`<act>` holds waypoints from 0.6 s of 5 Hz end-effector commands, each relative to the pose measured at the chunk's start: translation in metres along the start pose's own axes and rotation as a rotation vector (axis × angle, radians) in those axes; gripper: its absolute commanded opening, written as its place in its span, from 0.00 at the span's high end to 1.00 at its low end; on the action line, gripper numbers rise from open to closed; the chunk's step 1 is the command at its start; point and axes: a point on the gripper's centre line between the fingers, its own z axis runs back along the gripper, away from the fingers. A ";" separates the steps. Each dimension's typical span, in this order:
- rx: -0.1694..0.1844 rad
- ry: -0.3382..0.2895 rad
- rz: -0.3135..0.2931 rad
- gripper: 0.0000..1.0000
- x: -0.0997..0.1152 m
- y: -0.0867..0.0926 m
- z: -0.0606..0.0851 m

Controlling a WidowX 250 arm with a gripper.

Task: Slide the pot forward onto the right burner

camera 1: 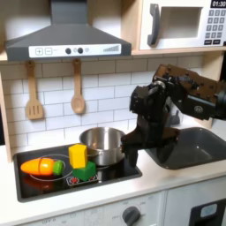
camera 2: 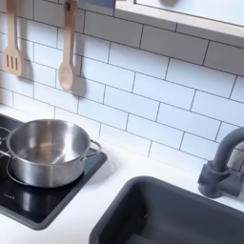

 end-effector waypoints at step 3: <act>-0.080 -0.166 0.036 1.00 0.019 0.012 -0.024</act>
